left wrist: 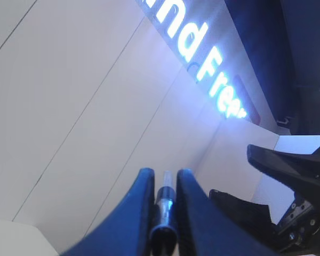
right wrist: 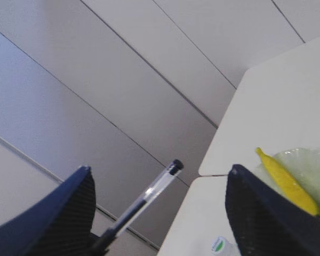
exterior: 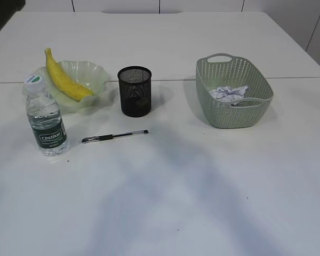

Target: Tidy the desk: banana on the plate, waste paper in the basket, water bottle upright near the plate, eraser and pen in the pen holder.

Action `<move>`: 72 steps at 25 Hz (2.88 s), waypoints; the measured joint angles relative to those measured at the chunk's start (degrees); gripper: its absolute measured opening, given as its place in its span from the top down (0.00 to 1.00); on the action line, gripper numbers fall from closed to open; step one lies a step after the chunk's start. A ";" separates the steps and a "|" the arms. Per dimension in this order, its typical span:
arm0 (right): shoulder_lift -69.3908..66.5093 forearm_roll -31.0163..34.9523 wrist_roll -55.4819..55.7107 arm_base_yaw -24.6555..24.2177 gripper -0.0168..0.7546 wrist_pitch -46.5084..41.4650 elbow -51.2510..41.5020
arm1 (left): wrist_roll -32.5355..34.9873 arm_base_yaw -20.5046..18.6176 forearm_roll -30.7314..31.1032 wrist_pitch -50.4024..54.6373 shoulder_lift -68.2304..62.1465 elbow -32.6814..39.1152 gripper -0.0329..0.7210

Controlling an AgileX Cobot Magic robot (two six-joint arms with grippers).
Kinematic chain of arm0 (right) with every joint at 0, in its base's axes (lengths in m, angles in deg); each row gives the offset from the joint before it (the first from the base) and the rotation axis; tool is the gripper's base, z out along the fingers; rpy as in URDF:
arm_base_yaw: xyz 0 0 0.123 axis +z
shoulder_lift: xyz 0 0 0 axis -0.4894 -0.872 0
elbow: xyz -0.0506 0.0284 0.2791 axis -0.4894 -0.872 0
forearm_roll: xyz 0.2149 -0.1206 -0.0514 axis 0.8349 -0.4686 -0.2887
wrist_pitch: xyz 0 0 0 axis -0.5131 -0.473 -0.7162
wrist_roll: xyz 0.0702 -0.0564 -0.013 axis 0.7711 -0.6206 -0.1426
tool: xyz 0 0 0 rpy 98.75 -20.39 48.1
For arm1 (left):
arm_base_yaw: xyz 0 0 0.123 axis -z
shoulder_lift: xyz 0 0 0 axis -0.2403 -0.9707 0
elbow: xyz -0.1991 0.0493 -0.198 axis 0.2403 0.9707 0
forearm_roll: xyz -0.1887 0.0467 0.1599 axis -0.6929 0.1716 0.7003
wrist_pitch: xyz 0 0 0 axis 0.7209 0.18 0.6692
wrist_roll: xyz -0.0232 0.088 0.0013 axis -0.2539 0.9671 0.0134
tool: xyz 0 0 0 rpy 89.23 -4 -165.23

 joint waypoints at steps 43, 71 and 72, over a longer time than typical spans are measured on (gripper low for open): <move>0.13 -92.12 44.70 -3.96 0.26 -49.52 0.02 | 16.06 -8.69 9.75 75.12 -23.63 -46.67 0.88; 0.17 -92.21 44.80 -3.96 0.26 -48.45 0.02 | 16.06 -8.69 13.15 80.70 -38.63 -54.53 0.88; 0.17 -92.21 44.80 -3.96 0.26 -48.45 0.02 | 16.06 -8.69 13.15 81.08 -38.63 -54.67 0.88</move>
